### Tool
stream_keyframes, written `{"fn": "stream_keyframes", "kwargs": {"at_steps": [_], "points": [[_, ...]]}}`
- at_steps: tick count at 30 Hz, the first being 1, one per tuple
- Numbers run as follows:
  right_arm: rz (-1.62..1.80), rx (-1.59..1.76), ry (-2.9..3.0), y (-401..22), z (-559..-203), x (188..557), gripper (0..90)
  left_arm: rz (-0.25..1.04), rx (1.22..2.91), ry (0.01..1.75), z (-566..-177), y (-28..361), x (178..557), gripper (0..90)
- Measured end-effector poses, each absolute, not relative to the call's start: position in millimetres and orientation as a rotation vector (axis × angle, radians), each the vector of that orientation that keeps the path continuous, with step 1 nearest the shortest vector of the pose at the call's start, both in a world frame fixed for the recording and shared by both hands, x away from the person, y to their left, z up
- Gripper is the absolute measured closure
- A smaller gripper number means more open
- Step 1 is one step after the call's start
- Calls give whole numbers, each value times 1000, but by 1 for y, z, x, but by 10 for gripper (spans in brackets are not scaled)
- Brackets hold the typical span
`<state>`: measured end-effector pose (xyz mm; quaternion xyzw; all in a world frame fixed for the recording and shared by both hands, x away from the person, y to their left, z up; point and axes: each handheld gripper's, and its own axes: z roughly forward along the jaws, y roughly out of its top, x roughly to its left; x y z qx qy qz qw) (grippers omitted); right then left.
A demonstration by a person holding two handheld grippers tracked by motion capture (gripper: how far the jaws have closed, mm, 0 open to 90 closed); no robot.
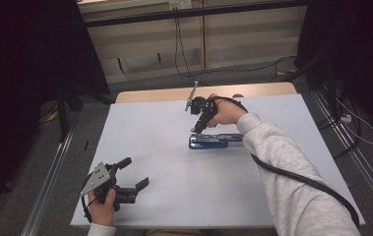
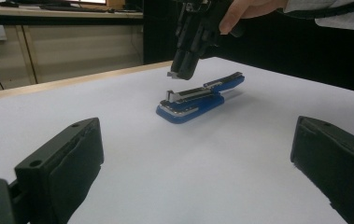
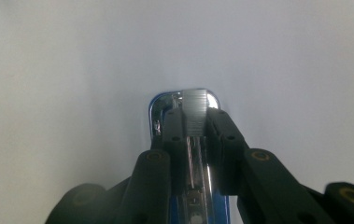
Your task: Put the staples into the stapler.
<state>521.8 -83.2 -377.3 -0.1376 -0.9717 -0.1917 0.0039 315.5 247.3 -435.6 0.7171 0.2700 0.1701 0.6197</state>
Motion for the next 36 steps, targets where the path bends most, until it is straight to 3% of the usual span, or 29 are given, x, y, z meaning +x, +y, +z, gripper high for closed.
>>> {"fn": "stream_keyframes", "kwargs": {"at_steps": [36], "points": [[-550, -392, -3047, -82, -395, 520, 785, 389, 1645, 622, -436, 248, 315, 26]]}}
